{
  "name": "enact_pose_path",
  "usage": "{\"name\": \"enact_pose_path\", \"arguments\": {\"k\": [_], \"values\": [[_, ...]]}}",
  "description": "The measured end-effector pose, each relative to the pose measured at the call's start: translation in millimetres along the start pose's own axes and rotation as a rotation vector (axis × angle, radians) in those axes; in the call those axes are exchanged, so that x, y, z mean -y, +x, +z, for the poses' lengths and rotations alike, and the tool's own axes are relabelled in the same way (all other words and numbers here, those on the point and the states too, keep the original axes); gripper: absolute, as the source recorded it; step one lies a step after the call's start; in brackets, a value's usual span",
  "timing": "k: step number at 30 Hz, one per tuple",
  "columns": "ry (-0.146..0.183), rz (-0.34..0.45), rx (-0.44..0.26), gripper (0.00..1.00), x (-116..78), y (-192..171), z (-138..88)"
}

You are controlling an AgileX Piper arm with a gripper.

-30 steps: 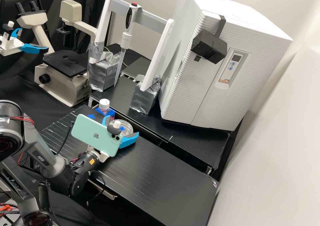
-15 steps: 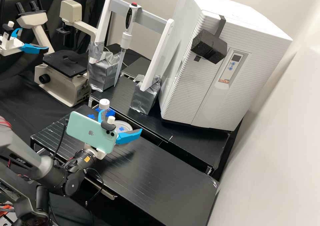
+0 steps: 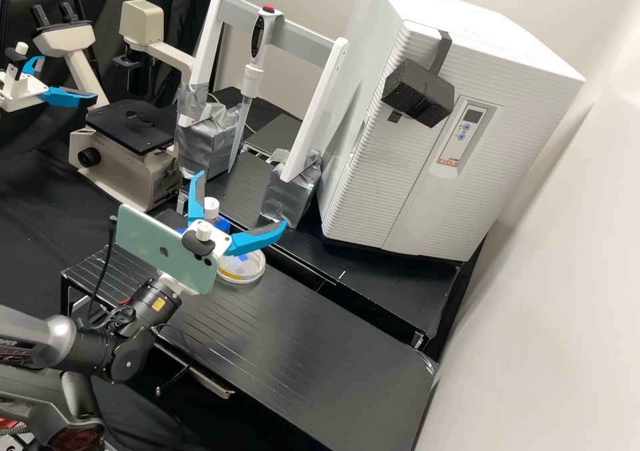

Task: Close the lid

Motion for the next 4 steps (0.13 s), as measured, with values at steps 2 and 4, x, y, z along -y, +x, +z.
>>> {"name": "enact_pose_path", "arguments": {"k": [2, 4], "values": [[0.023, -0.003, -0.013, 1.0, 1.8, 0.8, -1.9], [0.037, -0.016, -0.026, 1.0, 4.1, 1.3, -3.7]]}}
